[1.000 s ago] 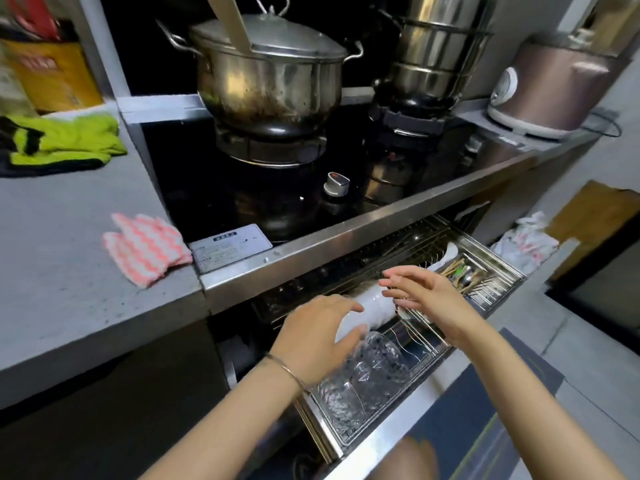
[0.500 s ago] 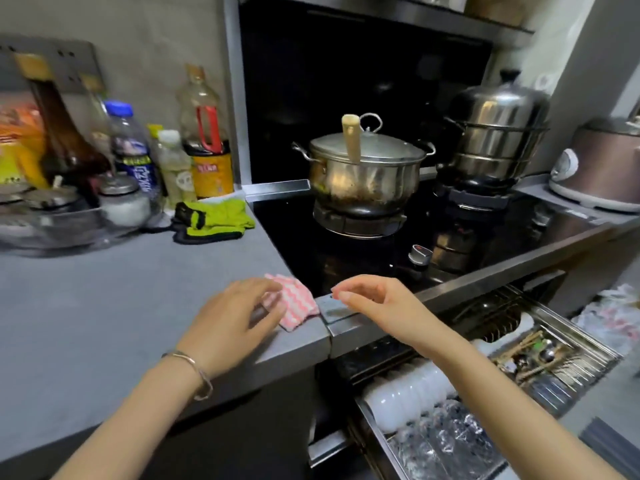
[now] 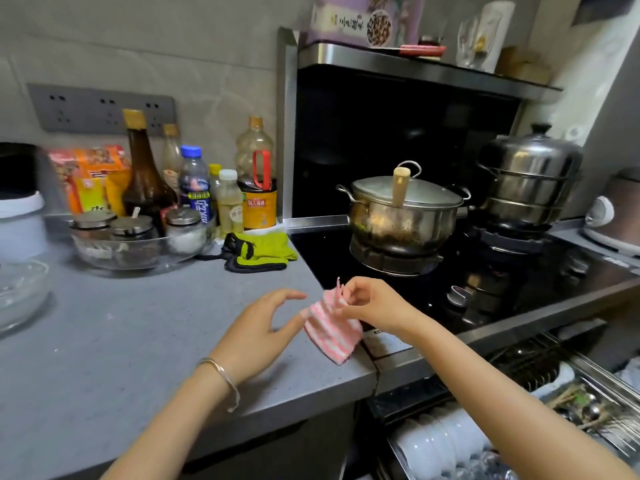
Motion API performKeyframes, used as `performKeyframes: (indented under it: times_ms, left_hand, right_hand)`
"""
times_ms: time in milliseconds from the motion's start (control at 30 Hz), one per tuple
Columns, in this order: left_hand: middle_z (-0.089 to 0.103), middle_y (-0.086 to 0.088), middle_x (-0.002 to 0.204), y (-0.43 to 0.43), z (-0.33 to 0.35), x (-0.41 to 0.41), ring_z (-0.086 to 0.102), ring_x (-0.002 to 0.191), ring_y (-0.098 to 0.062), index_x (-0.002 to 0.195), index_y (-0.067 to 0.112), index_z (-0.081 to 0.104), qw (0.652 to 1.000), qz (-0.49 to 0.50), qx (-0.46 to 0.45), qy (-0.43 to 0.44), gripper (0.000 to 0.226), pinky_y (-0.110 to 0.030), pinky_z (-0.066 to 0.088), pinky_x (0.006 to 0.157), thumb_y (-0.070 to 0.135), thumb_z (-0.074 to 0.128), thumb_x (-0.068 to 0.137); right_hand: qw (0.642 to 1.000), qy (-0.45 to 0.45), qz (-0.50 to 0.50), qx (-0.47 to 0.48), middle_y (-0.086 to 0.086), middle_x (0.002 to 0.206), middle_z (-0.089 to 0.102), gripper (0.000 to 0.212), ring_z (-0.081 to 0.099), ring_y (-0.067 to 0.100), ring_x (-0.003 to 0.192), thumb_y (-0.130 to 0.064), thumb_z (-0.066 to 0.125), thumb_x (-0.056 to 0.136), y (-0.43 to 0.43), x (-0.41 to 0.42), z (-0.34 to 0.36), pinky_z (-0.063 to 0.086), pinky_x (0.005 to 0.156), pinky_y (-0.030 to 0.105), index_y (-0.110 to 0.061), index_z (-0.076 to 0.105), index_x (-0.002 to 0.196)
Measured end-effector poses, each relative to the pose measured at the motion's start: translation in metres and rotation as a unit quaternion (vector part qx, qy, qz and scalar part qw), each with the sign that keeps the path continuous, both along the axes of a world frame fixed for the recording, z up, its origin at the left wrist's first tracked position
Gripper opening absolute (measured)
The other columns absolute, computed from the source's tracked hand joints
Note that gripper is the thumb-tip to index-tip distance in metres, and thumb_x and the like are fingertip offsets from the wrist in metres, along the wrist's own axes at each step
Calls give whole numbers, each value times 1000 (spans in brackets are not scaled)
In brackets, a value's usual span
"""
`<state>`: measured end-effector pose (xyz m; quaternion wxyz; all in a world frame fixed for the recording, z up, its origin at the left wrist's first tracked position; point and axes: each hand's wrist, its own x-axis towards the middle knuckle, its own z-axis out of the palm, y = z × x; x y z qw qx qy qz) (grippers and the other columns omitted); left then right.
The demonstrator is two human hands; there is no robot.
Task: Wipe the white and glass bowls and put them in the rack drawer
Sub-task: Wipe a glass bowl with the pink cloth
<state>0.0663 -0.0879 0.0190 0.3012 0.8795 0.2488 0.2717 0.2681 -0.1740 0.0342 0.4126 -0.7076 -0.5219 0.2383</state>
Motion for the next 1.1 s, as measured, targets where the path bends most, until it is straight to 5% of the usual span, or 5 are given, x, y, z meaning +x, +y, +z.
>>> performKeyframes:
  times_ms: [200,467,600,867,1100]
  left_hand:
    - [46,12,137,2,28,17,44,125,-6,137,27,41,990,-31,-132,-38,49,-23,34,103,40,53,91]
    - [68,-7,95,0,63,17,59,83,-1,96,10,67,954,-80,-195,-214,13,-11,45,75,19,59,91]
    - [64,2,83,1,71,12,60,72,2,88,12,61,949,-72,-149,-268,4,-11,46,65,11,59,91]
    - [73,11,86,16,86,-3,67,79,1,102,19,62,926,-85,-265,-254,13,-12,50,65,23,56,91]
    - [72,7,91,39,87,8,65,84,-1,101,16,72,942,-24,-247,-227,28,-10,47,70,36,67,81]
  right_hand:
    - [991,-70,75,89,7,84,65,20,64,17,80,1,73,79,-9,-17,51,52,84,27,-1,59,94]
    - [977,-156,85,121,2,78,68,24,67,11,78,-11,77,77,-14,-27,97,49,78,13,-18,58,89]
    - [981,-165,81,69,7,75,69,22,65,27,75,-37,76,75,-13,-26,97,52,77,40,-17,68,83]
    - [978,147,118,91,9,109,72,40,68,21,102,-27,63,85,-8,-28,103,54,91,30,-1,62,114]
    - [982,139,60,115,4,102,74,28,70,16,99,-32,60,90,12,-22,98,55,88,26,-12,71,105]
